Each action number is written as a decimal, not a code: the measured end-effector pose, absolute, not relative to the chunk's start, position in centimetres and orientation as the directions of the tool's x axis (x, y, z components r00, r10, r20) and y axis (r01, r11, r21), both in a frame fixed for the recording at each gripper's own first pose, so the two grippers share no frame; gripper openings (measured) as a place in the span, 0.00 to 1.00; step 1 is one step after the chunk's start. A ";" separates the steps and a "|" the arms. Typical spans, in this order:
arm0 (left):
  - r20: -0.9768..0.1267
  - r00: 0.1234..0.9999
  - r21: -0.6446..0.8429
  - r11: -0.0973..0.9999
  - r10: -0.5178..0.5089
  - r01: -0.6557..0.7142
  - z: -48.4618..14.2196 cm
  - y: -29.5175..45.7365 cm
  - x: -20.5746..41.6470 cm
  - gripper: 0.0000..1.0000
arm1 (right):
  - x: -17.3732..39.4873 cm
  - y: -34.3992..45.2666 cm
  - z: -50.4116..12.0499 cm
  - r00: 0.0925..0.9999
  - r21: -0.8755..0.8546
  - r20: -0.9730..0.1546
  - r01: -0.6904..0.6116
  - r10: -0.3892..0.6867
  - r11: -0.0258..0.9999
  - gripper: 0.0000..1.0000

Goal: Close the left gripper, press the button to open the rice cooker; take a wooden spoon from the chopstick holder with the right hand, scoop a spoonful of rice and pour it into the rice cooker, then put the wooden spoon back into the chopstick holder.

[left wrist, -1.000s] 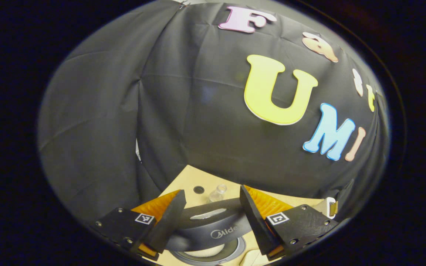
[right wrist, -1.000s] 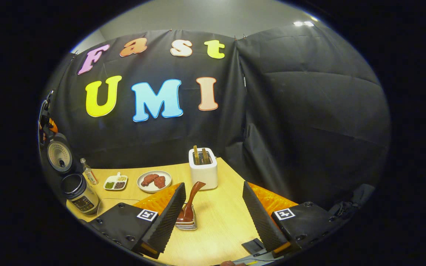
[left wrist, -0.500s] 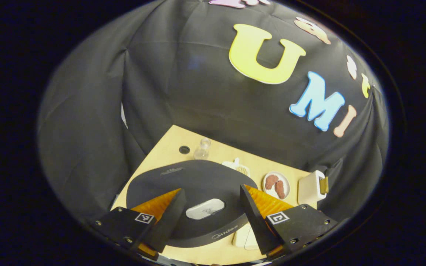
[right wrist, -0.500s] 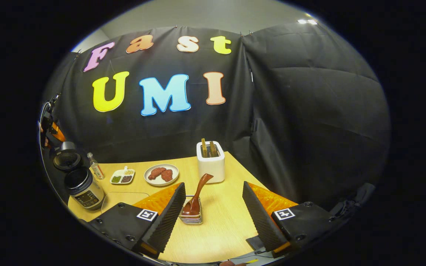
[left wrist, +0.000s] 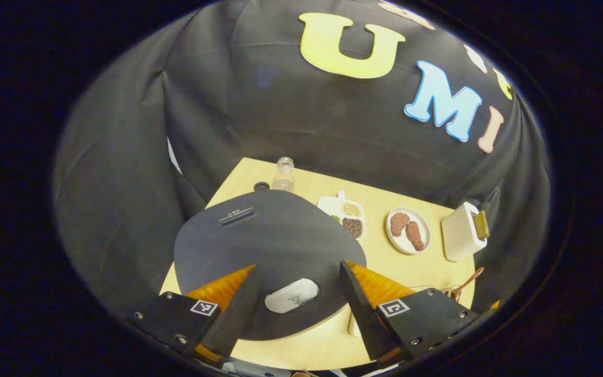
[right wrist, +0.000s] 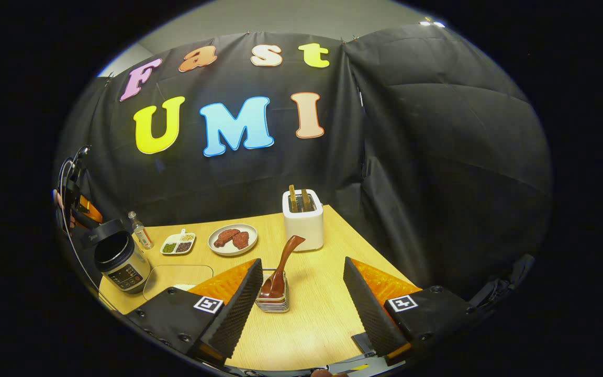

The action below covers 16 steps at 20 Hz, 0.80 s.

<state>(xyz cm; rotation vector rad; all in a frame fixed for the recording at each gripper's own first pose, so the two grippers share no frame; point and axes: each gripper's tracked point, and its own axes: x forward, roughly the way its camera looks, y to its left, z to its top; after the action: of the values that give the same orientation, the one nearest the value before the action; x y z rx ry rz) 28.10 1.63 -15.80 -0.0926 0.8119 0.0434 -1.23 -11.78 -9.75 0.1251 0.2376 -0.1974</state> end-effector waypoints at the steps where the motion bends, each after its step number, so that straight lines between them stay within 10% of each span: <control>1: -0.728 0.685 -0.054 0.996 0.010 -0.072 -16.3 1.4 27.9 0.99 | -1.2 -11.9 -9.7 0.953 0.097 -0.246 0.205 -0.177 0.974 0.98; 16: -0.681 0.725 0.061 0.995 0.101 -0.082 -21.4 0.7 26.3 0.93 | 0.0 -12.6 -11.2 0.959 0.084 -0.273 0.107 -0.081 0.991 0.98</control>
<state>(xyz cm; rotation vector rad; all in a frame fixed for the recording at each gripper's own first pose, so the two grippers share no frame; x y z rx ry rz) 26.26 0.72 -21.38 0.0274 0.7530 0.1008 -0.02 -12.61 -11.18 0.0987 0.2727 -0.0953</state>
